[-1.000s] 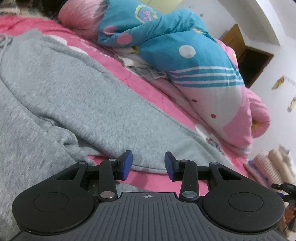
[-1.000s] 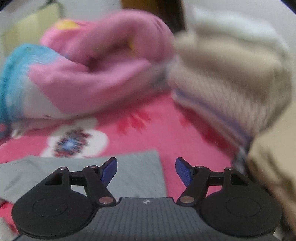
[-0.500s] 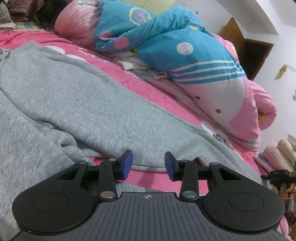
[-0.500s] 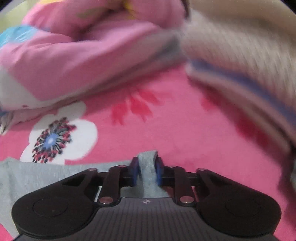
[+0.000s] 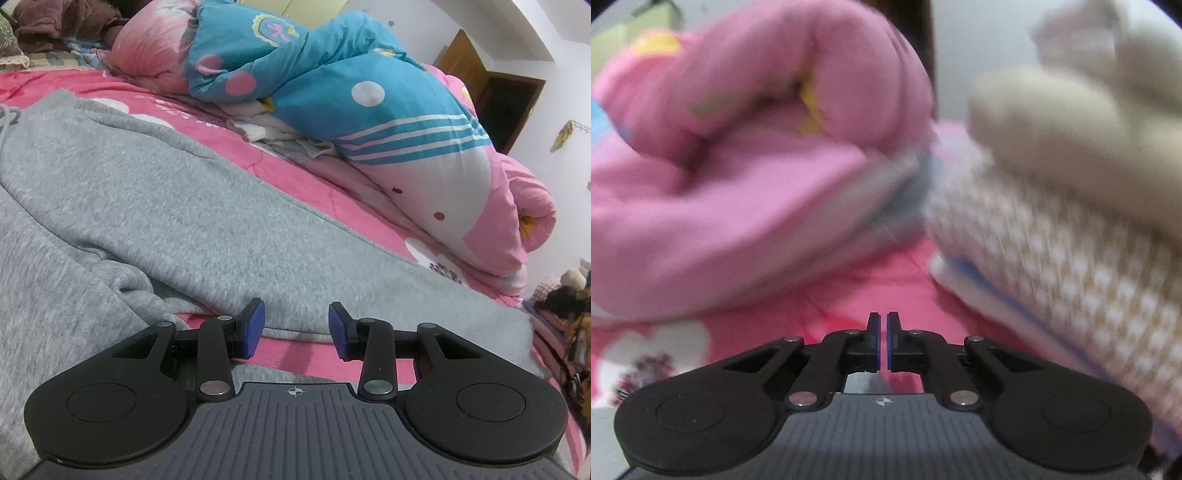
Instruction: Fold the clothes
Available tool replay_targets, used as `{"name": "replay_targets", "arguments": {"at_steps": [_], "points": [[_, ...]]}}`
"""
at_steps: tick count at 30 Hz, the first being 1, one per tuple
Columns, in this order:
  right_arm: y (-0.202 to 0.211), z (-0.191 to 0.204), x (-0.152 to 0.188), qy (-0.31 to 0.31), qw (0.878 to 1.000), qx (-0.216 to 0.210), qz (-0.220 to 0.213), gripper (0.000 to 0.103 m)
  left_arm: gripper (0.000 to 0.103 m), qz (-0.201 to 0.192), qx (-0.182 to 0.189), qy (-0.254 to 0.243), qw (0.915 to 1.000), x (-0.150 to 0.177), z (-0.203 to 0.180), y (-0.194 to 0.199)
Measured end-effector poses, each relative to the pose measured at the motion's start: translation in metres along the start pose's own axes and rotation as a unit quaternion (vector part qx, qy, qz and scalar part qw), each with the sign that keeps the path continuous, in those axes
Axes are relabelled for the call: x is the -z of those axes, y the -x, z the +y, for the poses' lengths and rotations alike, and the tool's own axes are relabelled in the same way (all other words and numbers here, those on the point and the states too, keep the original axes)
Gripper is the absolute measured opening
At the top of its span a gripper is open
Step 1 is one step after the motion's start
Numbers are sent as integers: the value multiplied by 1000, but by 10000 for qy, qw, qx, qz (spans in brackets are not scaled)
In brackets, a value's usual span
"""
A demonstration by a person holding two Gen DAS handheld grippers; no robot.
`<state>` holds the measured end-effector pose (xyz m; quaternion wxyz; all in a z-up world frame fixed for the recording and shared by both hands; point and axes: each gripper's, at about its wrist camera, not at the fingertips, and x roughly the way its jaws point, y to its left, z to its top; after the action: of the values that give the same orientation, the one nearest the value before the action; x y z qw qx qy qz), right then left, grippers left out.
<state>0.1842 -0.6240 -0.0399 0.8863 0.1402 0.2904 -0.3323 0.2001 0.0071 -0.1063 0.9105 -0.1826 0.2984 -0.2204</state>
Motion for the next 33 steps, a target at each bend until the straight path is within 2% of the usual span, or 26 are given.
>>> {"name": "replay_targets", "arguments": {"at_steps": [1,3,6,8,10,13,17,18,20,21,23,26,28,31,33], "points": [[-4,-3,6,-38,9999,81,94,3,38,0,-3,-2,10000,0,0,0],[-1,-14,20,-206,9997,-24,149,5,38,0,-8,-7,10000,0,0,0],[23,-39,39,-651,9973,-329,121,11,38,1,-16,-15,10000,1,0,0],[45,-58,49,-1050,9932,-479,171,33,38,1,-22,-20,10000,1,0,0],[63,-77,64,-1426,9879,-502,332,46,38,1,-27,-25,10000,1,-1,0],[65,-98,85,-2005,9745,-539,857,46,38,0,-41,-7,10000,1,-1,0],[58,-90,101,-2084,9710,-530,1046,46,38,-1,-25,54,10000,1,1,0],[58,-83,100,-1959,9736,-576,1020,45,38,-1,-19,66,10000,1,2,0],[59,-68,100,-1714,9768,-720,1060,32,38,1,-8,99,10000,0,3,0],[60,-58,100,-1477,9811,-636,1080,20,38,2,-7,114,9999,0,3,0],[67,-43,98,-1028,9883,-509,1009,11,38,4,-4,154,9999,0,3,0],[85,-37,89,-942,9928,-376,642,10,37,17,6,219,9998,-1,4,1],[85,-44,88,-1013,9926,-129,650,10,37,34,6,245,9997,-2,4,1],[71,-58,93,-1187,9869,514,965,11,37,45,2,281,9996,-3,5,0],[77,-67,94,-1536,9837,508,791,12,37,44,4,284,9996,-3,5,0]]}}
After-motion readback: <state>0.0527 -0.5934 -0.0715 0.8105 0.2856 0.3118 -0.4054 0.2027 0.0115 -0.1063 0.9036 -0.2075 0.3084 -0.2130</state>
